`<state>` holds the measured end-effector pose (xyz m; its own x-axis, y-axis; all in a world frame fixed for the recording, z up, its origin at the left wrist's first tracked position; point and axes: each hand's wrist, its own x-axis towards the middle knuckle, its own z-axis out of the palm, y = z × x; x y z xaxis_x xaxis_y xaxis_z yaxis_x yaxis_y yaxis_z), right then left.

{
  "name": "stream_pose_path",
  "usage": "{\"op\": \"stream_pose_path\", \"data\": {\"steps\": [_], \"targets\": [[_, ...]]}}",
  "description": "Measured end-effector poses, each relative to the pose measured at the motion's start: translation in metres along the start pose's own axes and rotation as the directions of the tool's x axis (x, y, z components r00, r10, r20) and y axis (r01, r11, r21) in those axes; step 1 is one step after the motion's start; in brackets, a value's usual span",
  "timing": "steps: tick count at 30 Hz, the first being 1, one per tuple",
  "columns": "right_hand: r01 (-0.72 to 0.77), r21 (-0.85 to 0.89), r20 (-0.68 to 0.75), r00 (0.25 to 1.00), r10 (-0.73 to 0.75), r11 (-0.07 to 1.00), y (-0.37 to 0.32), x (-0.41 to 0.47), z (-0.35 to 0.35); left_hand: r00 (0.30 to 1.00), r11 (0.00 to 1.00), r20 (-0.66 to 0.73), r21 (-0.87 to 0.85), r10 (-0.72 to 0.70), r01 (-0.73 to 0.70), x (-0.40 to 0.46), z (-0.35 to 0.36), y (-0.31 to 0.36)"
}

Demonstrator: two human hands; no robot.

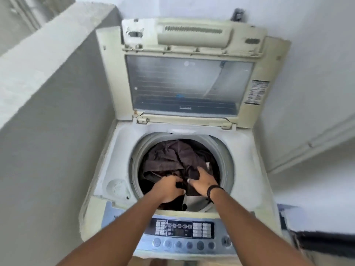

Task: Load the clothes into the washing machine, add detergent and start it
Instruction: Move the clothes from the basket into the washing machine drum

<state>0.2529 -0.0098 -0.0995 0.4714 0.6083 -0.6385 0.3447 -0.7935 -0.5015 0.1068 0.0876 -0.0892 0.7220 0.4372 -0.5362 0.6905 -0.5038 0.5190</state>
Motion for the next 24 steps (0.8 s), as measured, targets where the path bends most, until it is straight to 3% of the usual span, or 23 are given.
{"op": "stream_pose_path", "data": {"steps": [3, 6, 10, 13, 17, 21, 24], "targets": [[0.040, 0.163, -0.127, 0.992, -0.020, 0.986, -0.011, -0.055, -0.020, 0.992, 0.977, -0.060, -0.174, 0.112, -0.121, -0.040, -0.008, 0.024], [0.100, 0.293, -0.299, 0.954, -0.008, 0.951, -0.015, -0.111, -0.026, 0.973, 0.953, -0.127, -0.209, 0.194, -0.218, -0.067, -0.002, 0.038], [0.152, 0.504, -0.493, 0.859, 0.138, 0.850, 0.005, -0.180, -0.018, 0.947, 0.902, -0.189, -0.301, 0.261, -0.309, -0.108, 0.024, 0.060], [0.202, 0.621, -0.586, 0.761, 0.278, 0.757, 0.040, -0.237, -0.008, 0.909, 0.866, -0.182, -0.281, 0.374, -0.413, -0.134, 0.044, 0.093], [0.206, 0.717, -0.613, 0.640, 0.463, 0.666, 0.101, -0.310, 0.007, 0.818, 0.801, -0.045, -0.182, 0.573, -0.571, -0.158, 0.071, 0.149], [0.272, 0.808, -0.582, 0.502, 0.640, 0.522, 0.161, -0.384, 0.030, 0.734, 0.754, 0.173, -0.130, 0.657, -0.644, -0.186, 0.115, 0.196], [0.322, 0.835, -0.548, 0.402, 0.733, 0.447, 0.200, -0.436, 0.055, 0.615, 0.670, 0.339, -0.066, 0.712, -0.740, -0.218, 0.165, 0.226]]}}
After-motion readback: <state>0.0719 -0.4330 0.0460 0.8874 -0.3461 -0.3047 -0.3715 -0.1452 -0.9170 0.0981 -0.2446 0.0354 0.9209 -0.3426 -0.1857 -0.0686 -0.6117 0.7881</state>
